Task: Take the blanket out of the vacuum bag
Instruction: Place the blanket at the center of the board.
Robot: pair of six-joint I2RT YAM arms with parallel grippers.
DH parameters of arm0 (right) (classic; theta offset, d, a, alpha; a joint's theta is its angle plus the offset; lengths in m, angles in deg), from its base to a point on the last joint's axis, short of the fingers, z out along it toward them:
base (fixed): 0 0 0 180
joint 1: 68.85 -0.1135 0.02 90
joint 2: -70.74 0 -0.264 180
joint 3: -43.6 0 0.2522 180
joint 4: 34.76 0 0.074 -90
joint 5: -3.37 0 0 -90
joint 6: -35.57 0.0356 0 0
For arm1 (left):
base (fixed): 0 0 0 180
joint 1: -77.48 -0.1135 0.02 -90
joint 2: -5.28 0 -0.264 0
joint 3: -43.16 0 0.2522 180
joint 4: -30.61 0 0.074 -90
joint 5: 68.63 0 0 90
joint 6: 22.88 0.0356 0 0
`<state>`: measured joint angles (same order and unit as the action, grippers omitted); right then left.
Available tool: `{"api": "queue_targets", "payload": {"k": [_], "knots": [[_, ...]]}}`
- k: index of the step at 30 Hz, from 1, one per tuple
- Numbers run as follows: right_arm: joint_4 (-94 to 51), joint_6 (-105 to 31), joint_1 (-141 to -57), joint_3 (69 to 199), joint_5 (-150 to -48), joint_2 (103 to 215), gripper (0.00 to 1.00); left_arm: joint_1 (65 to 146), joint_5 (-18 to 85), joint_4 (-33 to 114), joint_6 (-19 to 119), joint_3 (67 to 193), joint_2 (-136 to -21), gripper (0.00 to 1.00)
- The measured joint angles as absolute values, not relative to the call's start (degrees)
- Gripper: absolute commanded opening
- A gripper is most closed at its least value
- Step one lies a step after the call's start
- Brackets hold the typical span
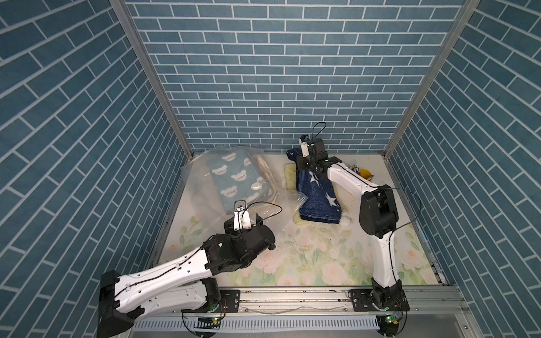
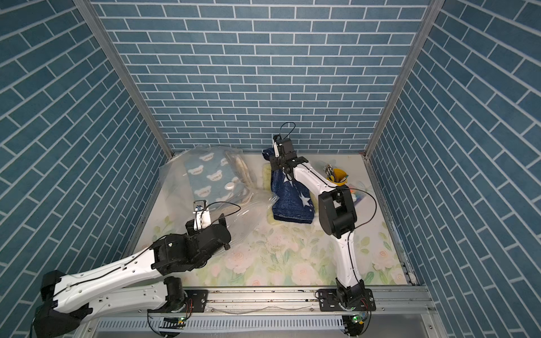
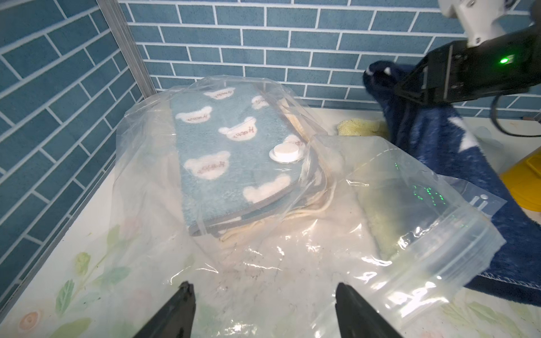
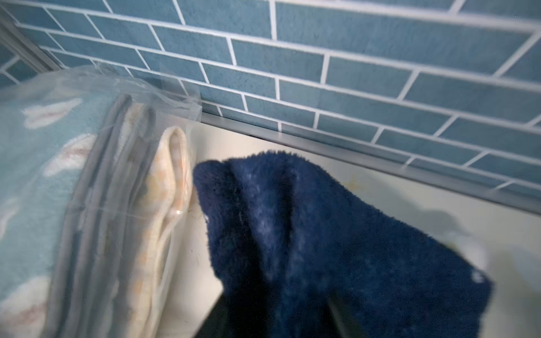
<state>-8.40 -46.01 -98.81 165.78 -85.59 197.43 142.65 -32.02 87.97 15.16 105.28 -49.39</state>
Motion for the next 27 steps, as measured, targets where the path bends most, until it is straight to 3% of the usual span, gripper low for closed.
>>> {"api": "queue_targets", "payload": {"k": [2,5,17,19,23,27], "knots": [[-7.18,-45.59,-98.74,165.08,-85.28,198.15,0.71,142.65,-31.73,87.31,15.31,105.26,-49.85,0.81],[-6.76,-45.29,-98.78,161.04,-83.53,195.09,0.73,142.65,-31.58,86.66,15.35,105.21,-50.02,0.81],[-16.36,-39.30,-102.70,123.55,-78.05,158.02,0.60,142.65,-29.79,82.85,16.43,103.55,-48.45,0.80],[-17.45,-37.70,-99.83,117.04,-79.40,155.51,0.60,142.65,-29.46,82.09,17.02,103.53,-47.99,0.80],[-17.93,-34.69,-91.86,106.92,-80.93,152.60,0.70,142.65,-28.87,80.75,18.20,103.53,-47.66,0.80],[-19.13,-32.76,-89.47,100.78,-84.15,147.97,0.75,142.65,-28.56,80.01,19.05,103.53,-47.82,0.79]]}}
